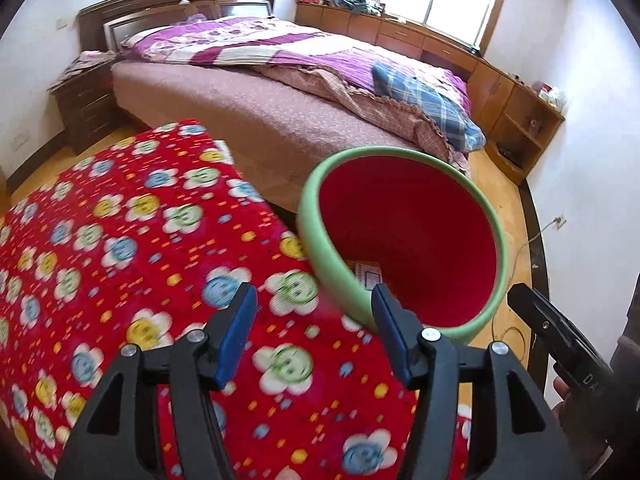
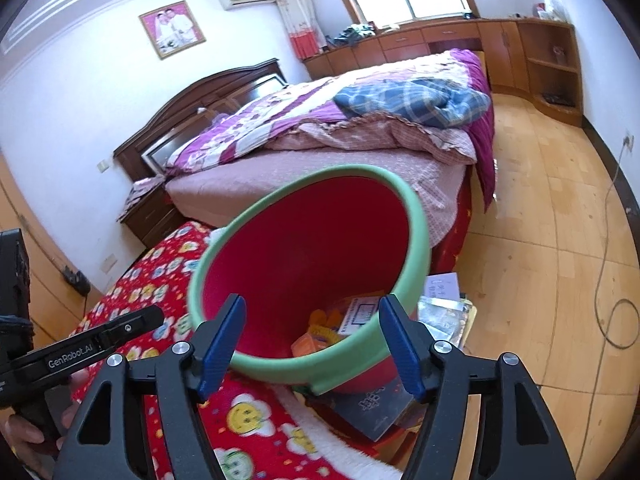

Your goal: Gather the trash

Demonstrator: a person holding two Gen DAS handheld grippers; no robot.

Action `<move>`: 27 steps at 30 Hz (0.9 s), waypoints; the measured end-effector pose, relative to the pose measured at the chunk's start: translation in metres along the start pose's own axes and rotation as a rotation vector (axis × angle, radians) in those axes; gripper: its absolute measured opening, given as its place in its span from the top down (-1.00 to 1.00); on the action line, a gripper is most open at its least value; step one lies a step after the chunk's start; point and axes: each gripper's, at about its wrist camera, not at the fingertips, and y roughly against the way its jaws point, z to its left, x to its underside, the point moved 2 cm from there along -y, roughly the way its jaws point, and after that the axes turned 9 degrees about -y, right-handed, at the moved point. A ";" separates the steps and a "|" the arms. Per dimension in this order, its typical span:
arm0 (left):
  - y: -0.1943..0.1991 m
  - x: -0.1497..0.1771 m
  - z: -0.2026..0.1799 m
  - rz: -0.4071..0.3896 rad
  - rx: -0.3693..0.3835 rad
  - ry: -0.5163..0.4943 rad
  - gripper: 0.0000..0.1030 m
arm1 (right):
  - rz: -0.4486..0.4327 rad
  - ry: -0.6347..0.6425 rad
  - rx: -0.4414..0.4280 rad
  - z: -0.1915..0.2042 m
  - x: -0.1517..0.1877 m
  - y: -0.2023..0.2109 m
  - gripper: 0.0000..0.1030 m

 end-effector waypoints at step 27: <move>0.119 0.119 0.087 -0.113 -0.288 0.204 -0.15 | 0.002 0.304 -0.217 0.129 0.095 0.042 -0.47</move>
